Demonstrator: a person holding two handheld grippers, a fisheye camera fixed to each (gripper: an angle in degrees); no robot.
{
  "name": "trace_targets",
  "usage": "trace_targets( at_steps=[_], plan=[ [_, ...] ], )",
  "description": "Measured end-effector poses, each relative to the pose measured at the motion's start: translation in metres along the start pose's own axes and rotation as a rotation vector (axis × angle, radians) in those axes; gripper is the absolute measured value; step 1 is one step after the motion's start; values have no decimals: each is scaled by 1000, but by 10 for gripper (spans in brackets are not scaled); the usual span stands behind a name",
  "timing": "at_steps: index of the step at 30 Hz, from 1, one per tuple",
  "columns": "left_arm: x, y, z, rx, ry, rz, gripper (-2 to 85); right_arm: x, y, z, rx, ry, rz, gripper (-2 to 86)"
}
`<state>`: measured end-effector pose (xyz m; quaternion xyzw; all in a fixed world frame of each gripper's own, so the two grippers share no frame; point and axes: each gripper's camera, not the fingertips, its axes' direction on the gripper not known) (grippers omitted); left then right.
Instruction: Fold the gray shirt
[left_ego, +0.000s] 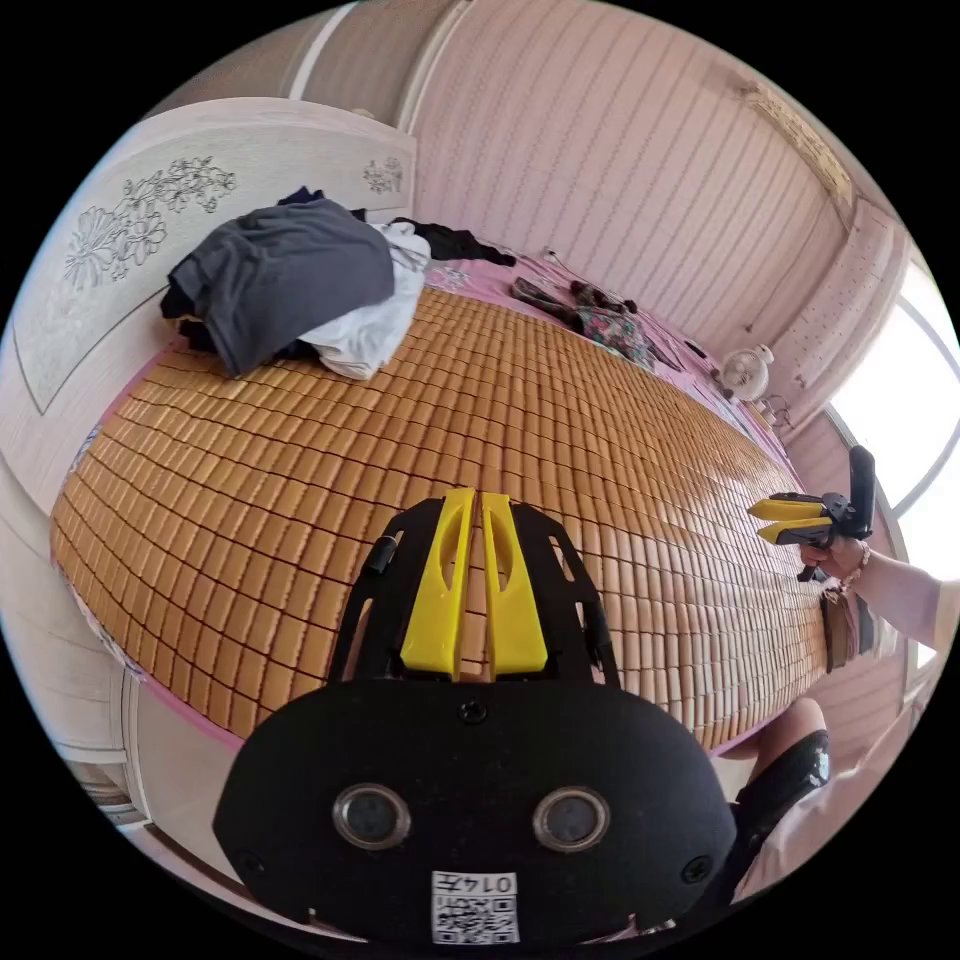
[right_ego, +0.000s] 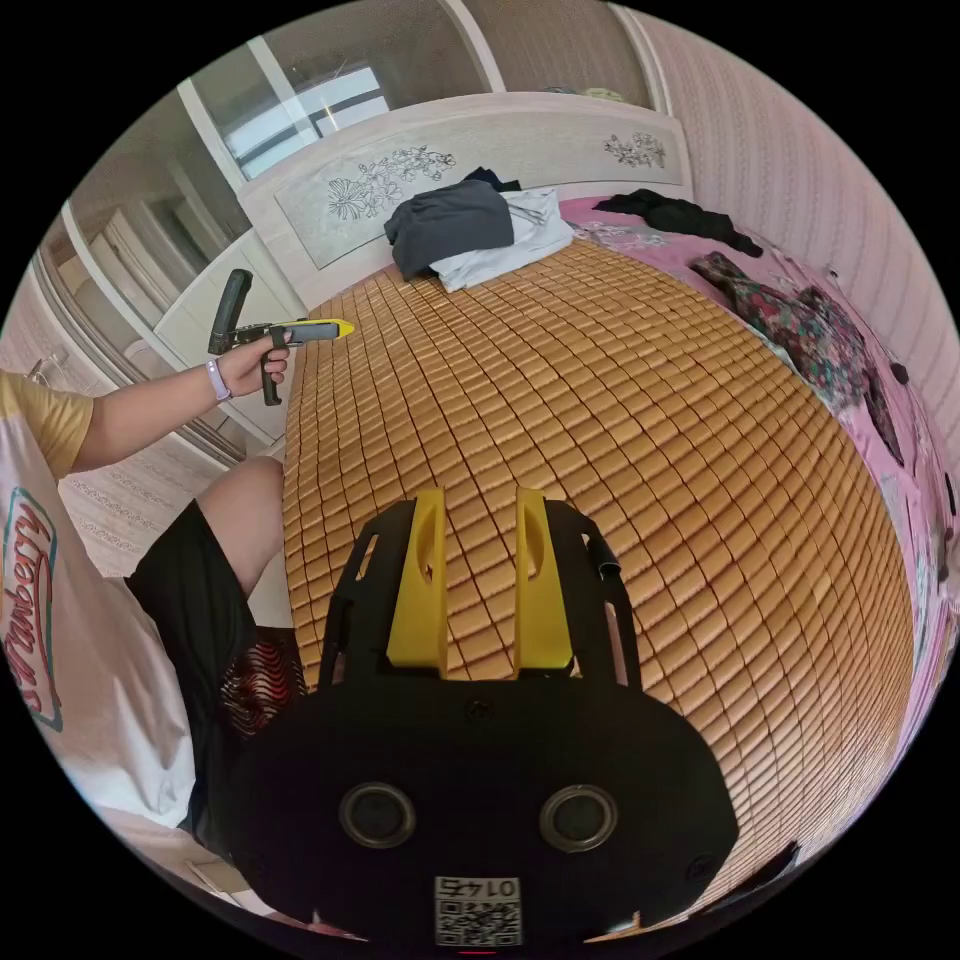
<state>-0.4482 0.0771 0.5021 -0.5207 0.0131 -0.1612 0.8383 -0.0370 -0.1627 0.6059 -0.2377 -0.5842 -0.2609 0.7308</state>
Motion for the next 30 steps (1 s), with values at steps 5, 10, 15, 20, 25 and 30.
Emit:
trace_targets(
  at_steps=[5,10,15,20,25,30],
  plan=[
    [-82,-35,0,83,-74,-124,39,12,-123,78,61,-1,-35,95],
    [-144,-66,12,160,-66,-252,74,25,-227,181,105,-136,88,97],
    [-189,-89,26,221,-26,-330,91,40,-282,253,190,-270,210,119],
    [-194,-101,30,196,12,-227,34,52,-297,308,286,-177,320,112],
    [-172,-84,3,242,-14,-93,-2,58,-280,294,318,-162,261,47],
    [-123,-58,-47,329,78,40,-5,72,-258,240,310,-183,186,23]
  ],
)
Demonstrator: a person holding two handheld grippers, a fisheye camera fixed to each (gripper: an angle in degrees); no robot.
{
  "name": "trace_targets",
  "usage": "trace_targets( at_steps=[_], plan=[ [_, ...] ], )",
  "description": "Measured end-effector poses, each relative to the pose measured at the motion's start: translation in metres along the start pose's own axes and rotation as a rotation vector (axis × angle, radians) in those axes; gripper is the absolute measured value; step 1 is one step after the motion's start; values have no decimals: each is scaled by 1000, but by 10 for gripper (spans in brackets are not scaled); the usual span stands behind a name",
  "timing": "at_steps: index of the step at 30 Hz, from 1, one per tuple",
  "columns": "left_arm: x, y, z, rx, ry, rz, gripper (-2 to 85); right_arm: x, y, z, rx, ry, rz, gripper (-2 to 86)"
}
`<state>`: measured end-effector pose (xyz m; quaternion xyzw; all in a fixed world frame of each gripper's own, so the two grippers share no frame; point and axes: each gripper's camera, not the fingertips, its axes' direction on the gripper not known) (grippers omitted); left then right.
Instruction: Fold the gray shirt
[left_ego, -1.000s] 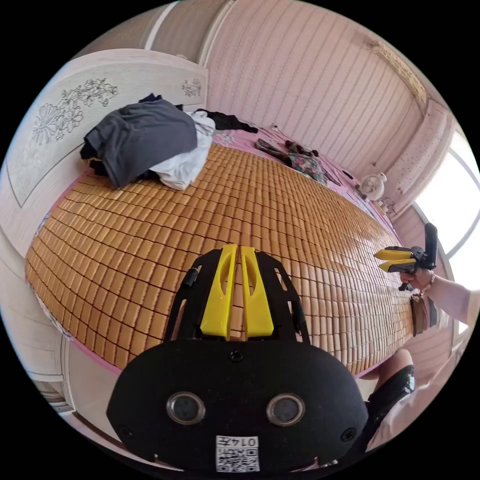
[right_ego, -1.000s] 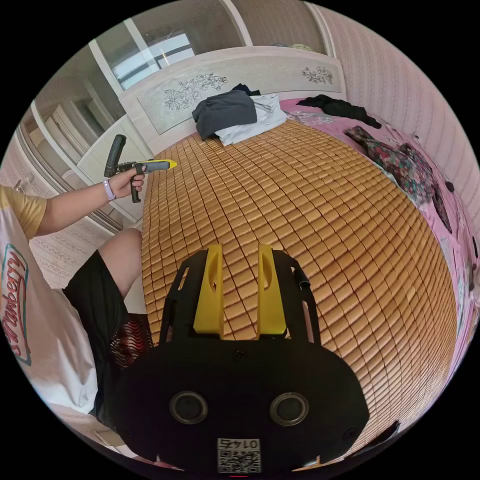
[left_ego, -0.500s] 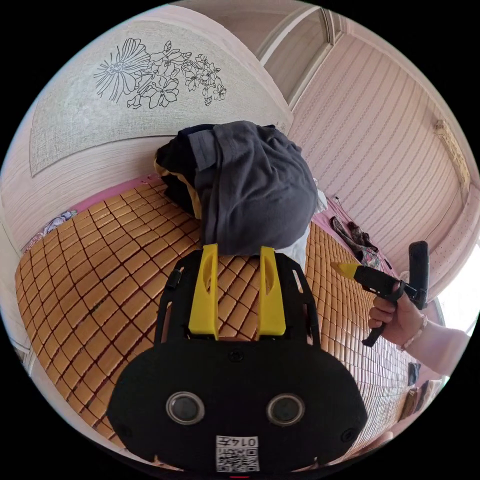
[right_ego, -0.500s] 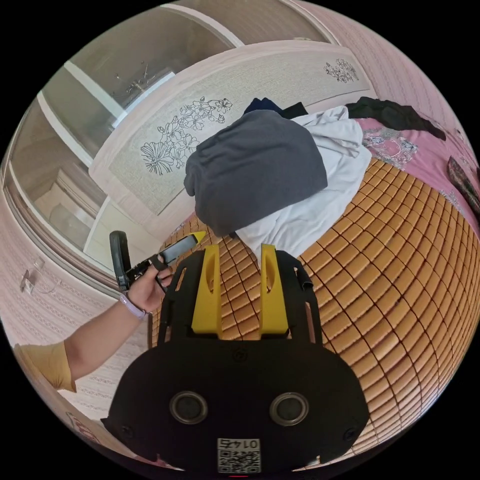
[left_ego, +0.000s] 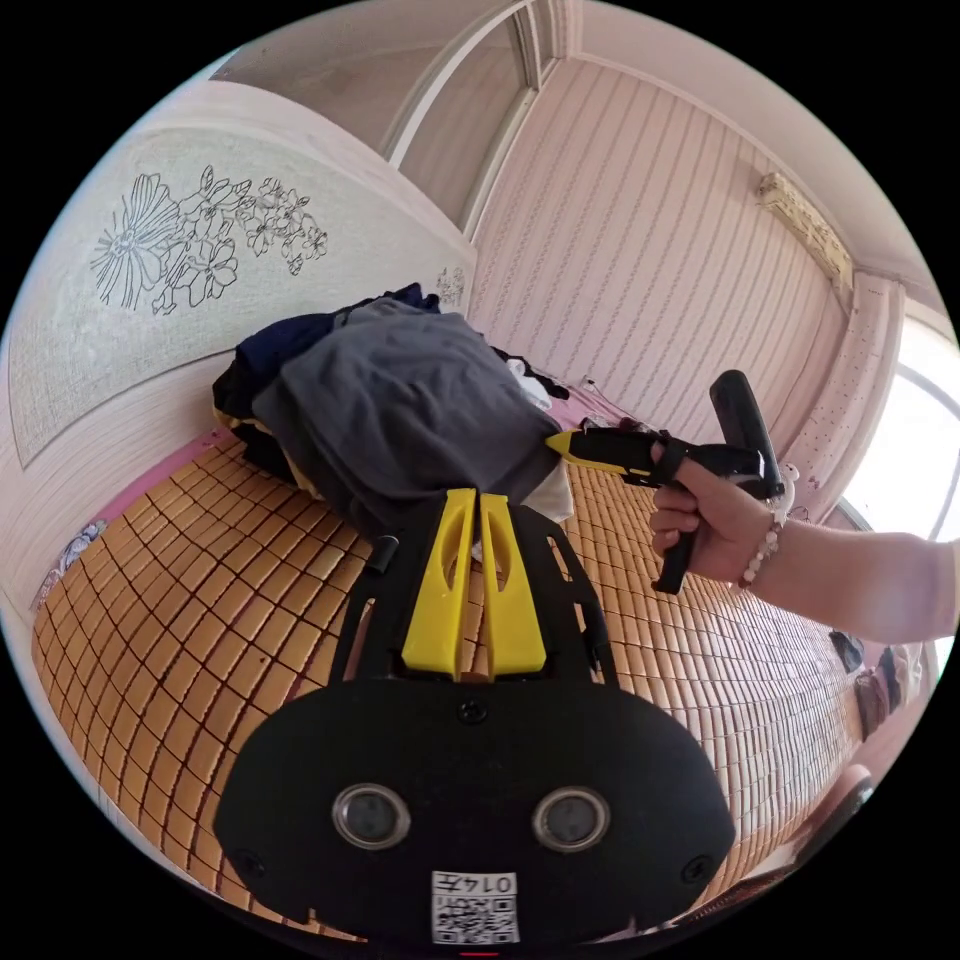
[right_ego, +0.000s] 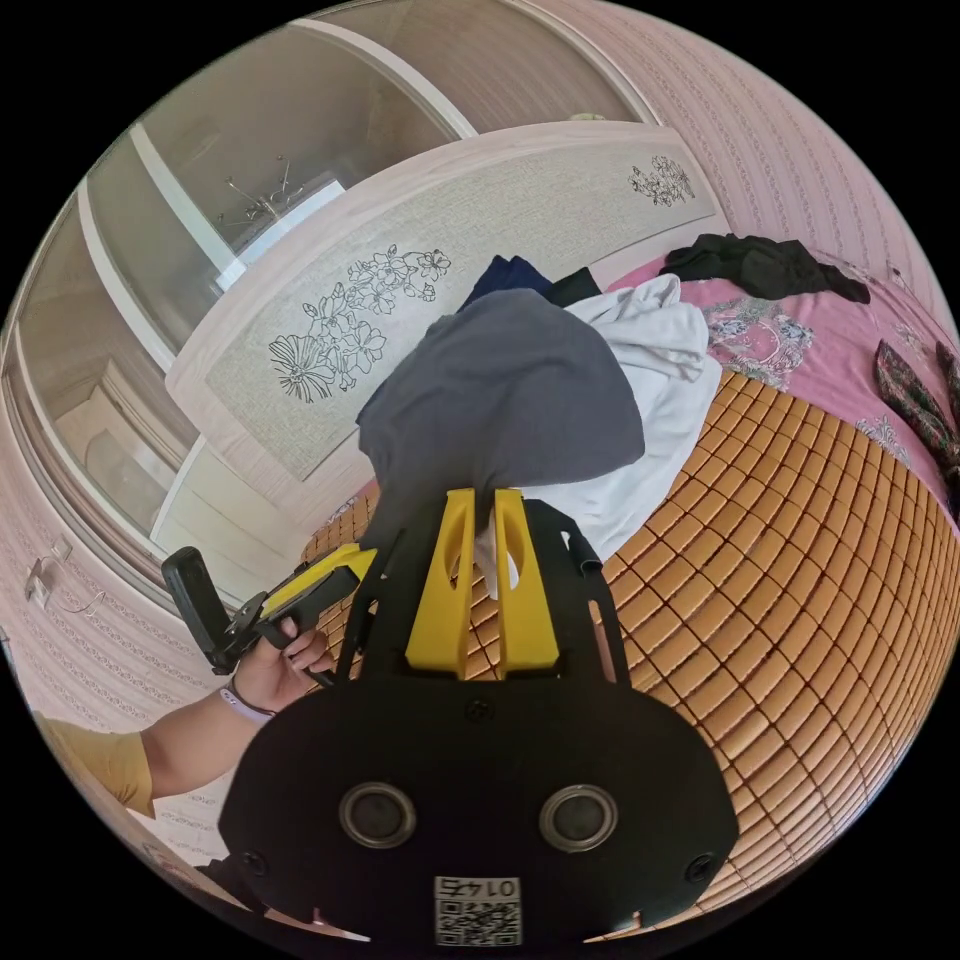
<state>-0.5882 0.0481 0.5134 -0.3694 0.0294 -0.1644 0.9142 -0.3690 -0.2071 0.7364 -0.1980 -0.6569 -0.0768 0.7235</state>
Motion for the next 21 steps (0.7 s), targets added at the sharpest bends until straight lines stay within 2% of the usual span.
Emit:
trace_targets(
  at_steps=[5,8,13,15,18,21],
  plan=[
    [98,16,-51,-23,171,174,-6,-3,55,-81,-74,46,-88,18],
    [161,53,-75,-79,317,157,-7,0,133,-128,-192,140,-115,25],
    [242,135,-85,-306,483,36,-6,23,312,-186,-323,217,160,47],
    [261,165,-98,-380,548,-33,-5,28,353,-195,-340,250,258,55],
    [289,176,-128,-408,587,64,-4,30,372,-204,-343,244,290,65],
    [313,186,-146,-453,661,100,9,27,365,-219,-238,286,320,76]
  ],
)
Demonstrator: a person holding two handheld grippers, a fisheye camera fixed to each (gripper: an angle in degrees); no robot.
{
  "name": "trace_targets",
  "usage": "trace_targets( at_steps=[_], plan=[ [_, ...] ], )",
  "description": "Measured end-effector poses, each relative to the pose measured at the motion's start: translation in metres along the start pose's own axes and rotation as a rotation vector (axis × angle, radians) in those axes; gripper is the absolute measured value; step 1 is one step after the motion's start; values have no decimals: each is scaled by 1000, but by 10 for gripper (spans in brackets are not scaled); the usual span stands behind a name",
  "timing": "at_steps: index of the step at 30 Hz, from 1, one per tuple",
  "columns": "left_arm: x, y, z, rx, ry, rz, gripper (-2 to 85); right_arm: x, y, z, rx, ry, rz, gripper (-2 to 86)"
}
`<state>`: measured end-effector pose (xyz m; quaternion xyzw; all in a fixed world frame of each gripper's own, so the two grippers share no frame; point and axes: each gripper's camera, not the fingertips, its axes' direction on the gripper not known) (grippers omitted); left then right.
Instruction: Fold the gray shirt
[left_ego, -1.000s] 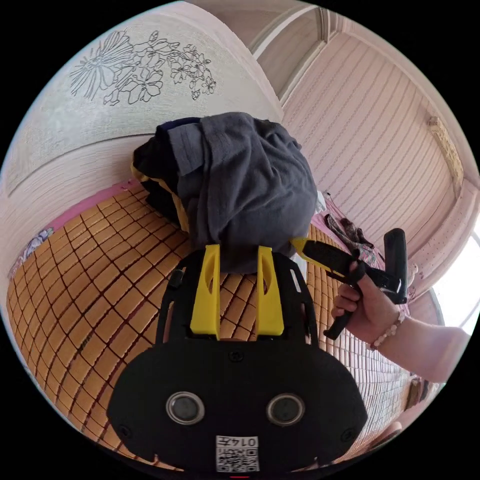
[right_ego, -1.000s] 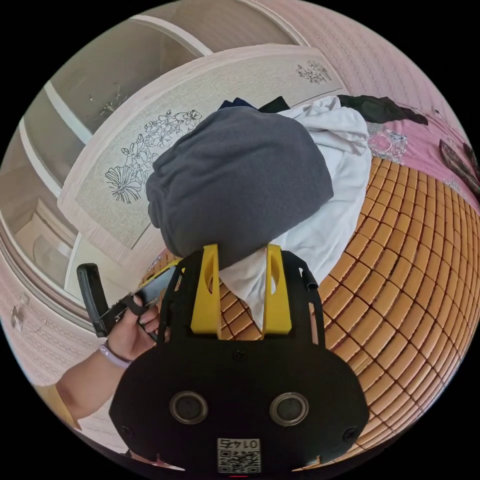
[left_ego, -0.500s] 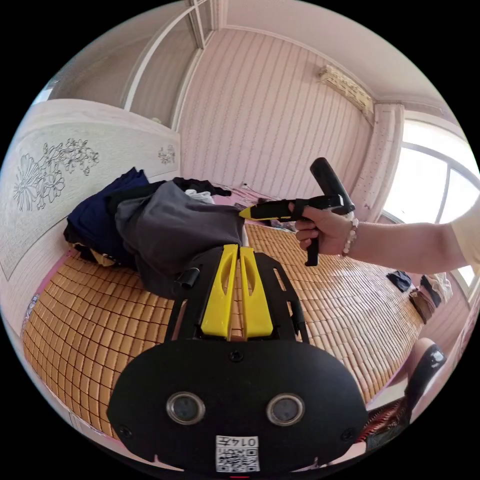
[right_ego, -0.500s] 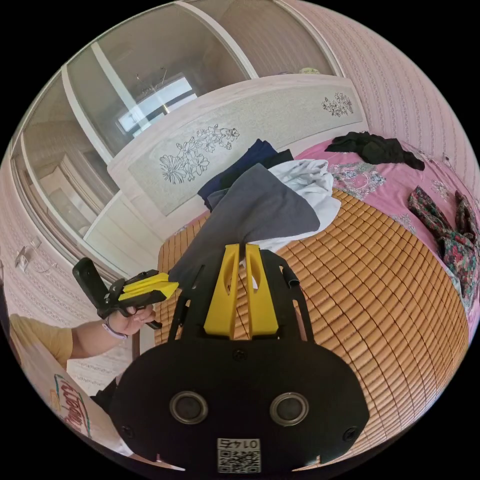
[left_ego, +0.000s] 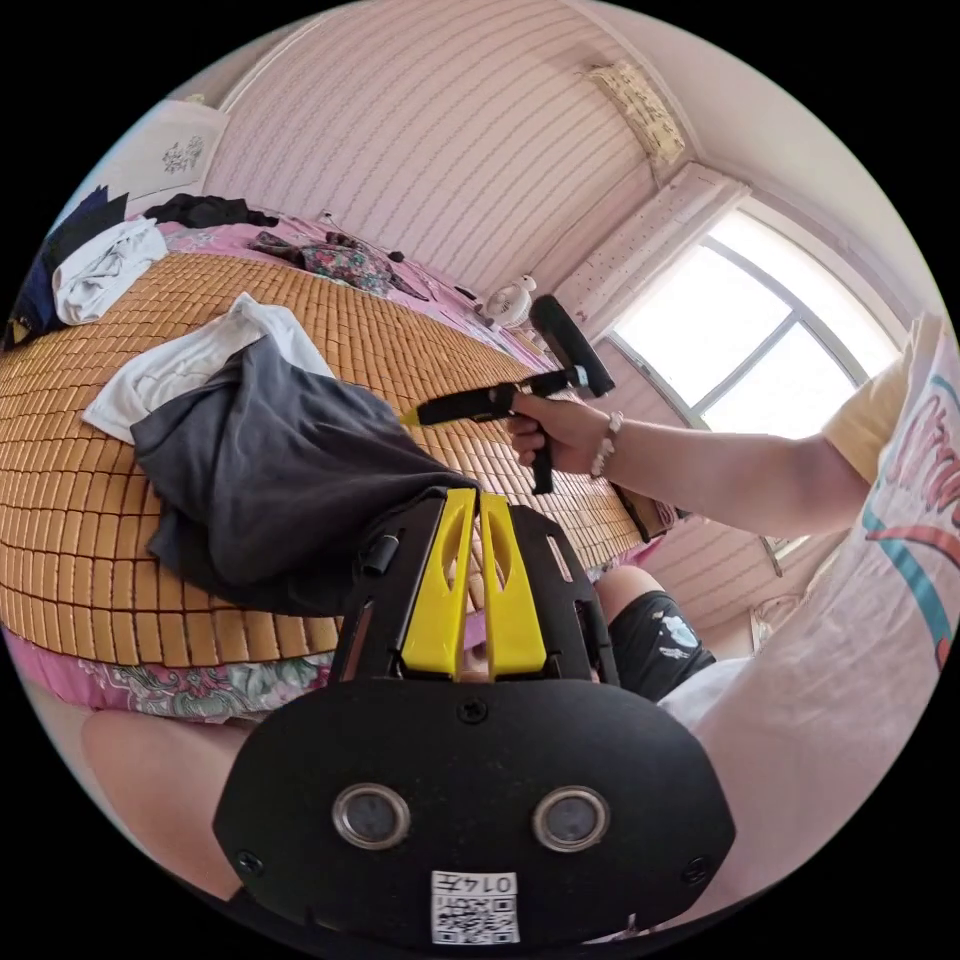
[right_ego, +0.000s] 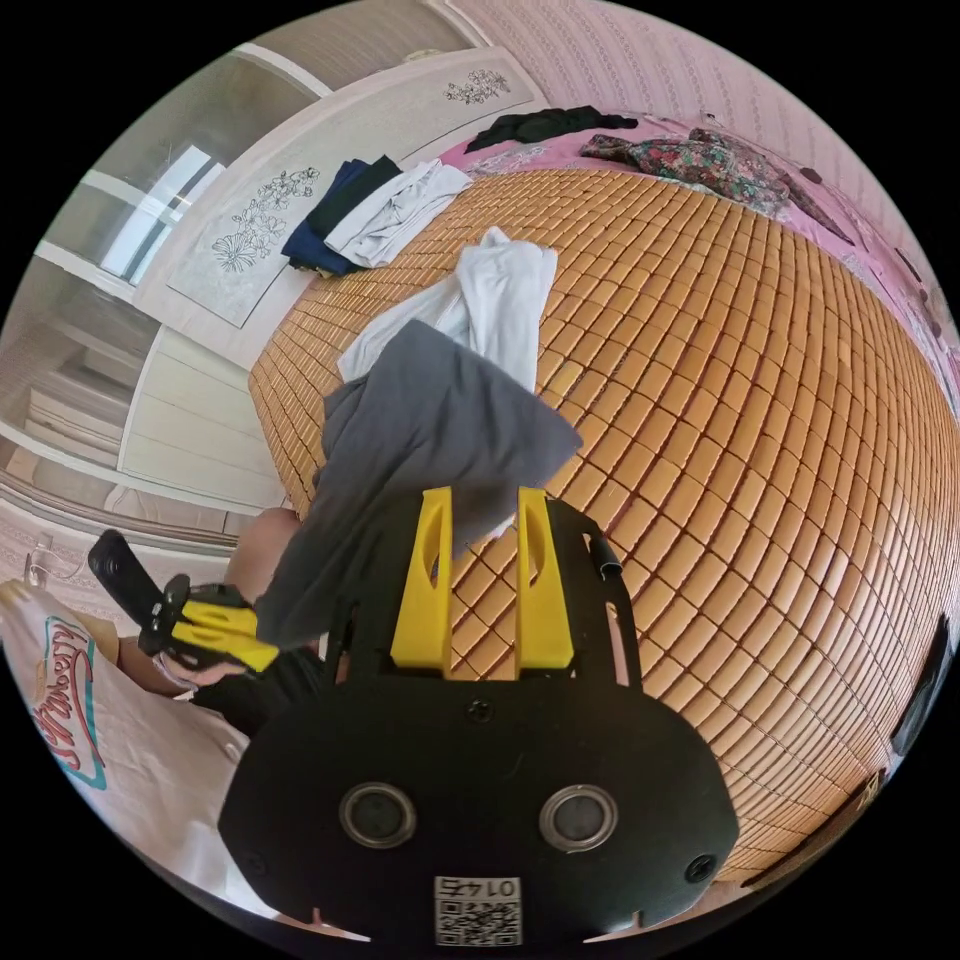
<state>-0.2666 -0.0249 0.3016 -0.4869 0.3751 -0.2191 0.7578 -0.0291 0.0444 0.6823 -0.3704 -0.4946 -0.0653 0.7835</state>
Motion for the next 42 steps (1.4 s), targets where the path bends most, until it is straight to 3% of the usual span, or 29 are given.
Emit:
trace_targets(
  at_steps=[5,10,15,21,23,25,28,34,36,38,42],
  plan=[
    [-22,-15,-20,7,42,-55,58,-10,-9,6,78,83,-41,95],
    [-117,-70,-73,184,-485,-84,93,-20,-76,64,24,136,-146,122],
    [-230,-122,-51,14,-491,-268,108,-15,-130,128,-88,72,-83,94],
    [-225,-140,-15,-211,-678,-179,59,-74,-153,148,-265,127,-443,21],
    [-222,-145,-17,-255,-678,-156,35,-101,-157,138,-237,130,-554,20],
    [-221,-149,-28,-231,-566,-157,12,-143,-168,114,-158,95,-667,19],
    [-203,-160,-63,-149,-646,-86,-4,-199,-182,69,-26,12,-782,18],
    [-171,-190,-193,289,-704,-59,-6,-296,-218,-20,326,-136,-868,65],
    [-171,-194,-239,444,-837,-125,-5,-317,-236,-29,411,-123,-841,86],
    [-186,-191,-260,466,-902,-207,-4,-329,-258,-19,355,-62,-751,106],
    [-231,-146,-258,399,-736,-395,-1,-306,-243,29,65,-46,-783,117]
  ],
)
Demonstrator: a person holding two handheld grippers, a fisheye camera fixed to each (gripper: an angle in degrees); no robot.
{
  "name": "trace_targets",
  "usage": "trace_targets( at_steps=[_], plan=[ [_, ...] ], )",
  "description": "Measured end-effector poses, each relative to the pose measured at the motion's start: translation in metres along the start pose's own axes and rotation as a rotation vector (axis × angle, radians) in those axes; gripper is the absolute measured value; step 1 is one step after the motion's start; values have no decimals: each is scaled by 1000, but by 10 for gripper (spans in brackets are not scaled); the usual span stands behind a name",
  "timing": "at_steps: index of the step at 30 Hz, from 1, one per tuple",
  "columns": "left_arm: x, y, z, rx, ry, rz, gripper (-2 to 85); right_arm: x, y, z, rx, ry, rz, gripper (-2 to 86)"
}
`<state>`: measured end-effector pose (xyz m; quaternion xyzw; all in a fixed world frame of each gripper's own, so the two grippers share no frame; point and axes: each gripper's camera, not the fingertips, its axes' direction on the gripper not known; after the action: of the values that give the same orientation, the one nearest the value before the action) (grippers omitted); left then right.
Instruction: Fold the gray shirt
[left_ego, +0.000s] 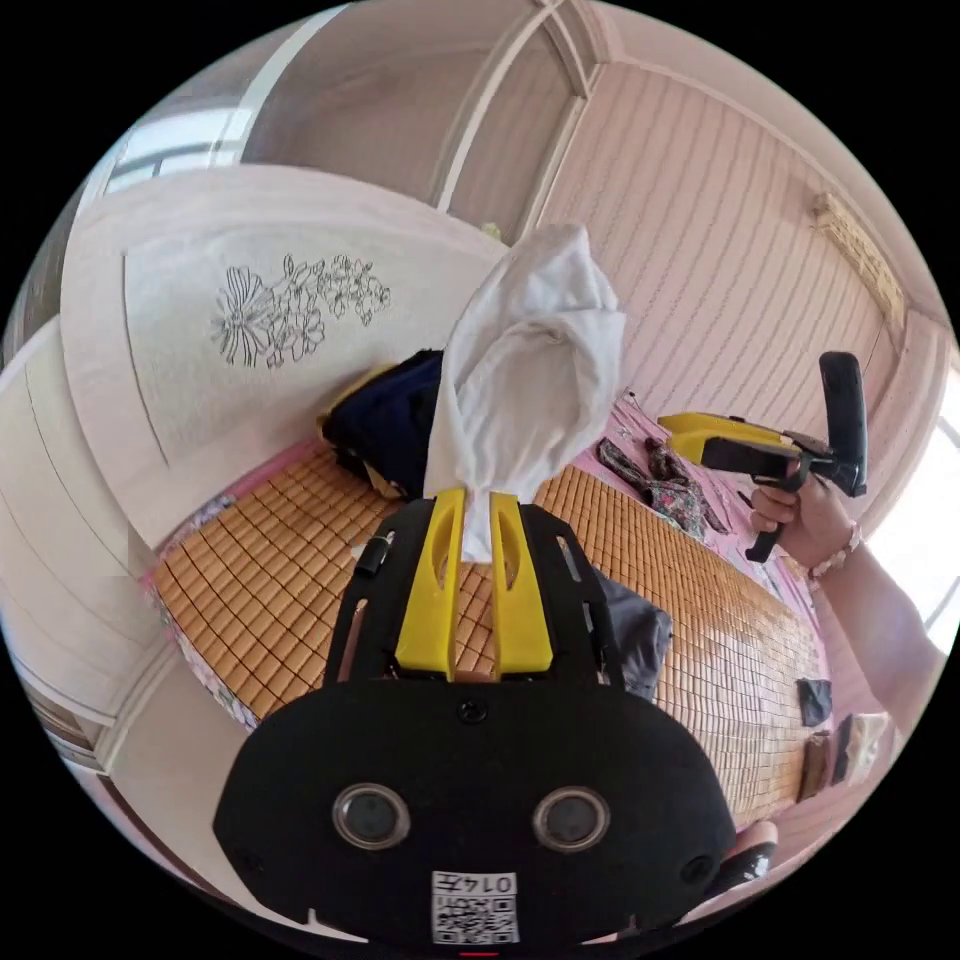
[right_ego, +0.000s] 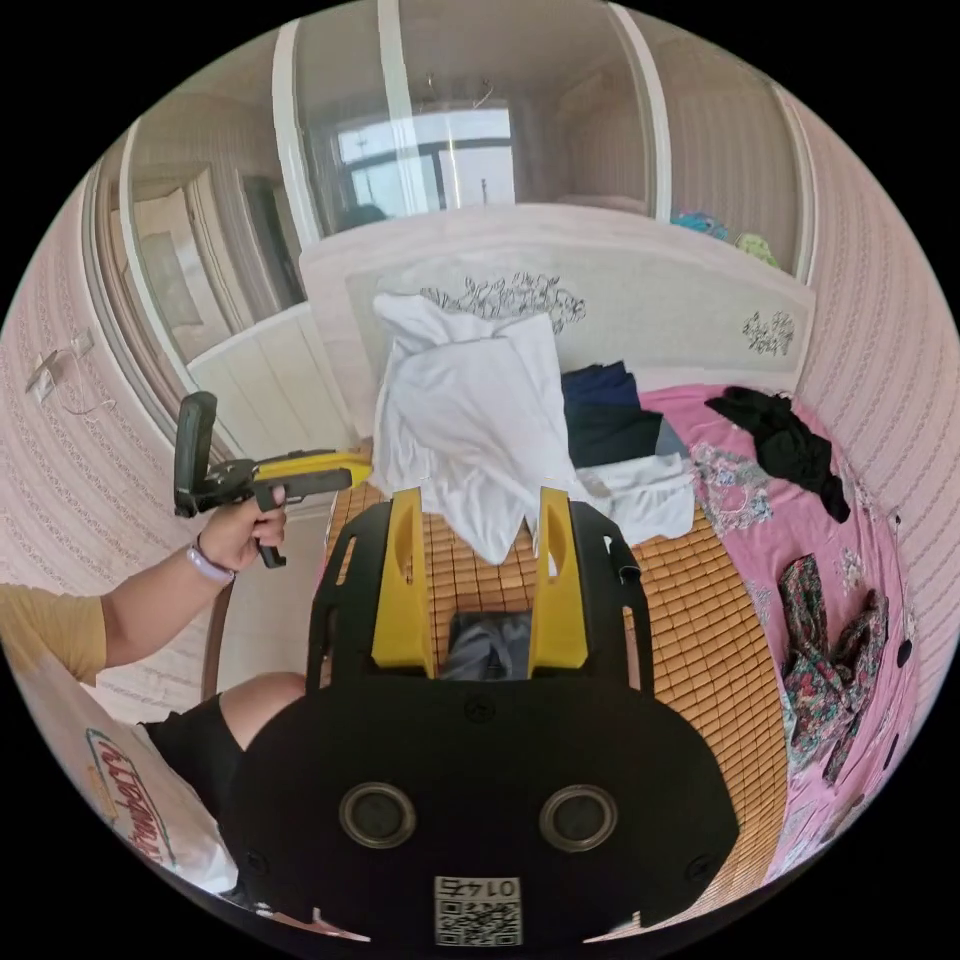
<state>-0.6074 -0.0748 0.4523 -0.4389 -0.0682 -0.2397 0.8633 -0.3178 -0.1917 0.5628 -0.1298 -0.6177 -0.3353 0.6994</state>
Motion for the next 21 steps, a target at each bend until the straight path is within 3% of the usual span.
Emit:
trace_targets(
  at_steps=[5,9,10,14,17,21],
  plan=[
    [1,71,59,-255,45,-12,17,10,131,61,-254,-69,76,112],
    [54,115,98,-369,215,13,40,18,193,100,-476,19,160,80],
    [65,121,102,-384,239,28,43,17,195,86,-381,41,167,67],
    [136,168,135,-515,295,94,57,22,195,56,-376,12,244,30],
    [154,182,149,-494,262,20,63,14,203,14,-325,-14,250,16],
    [185,194,158,-506,180,39,61,10,234,-60,-146,-155,417,12]
  ],
)
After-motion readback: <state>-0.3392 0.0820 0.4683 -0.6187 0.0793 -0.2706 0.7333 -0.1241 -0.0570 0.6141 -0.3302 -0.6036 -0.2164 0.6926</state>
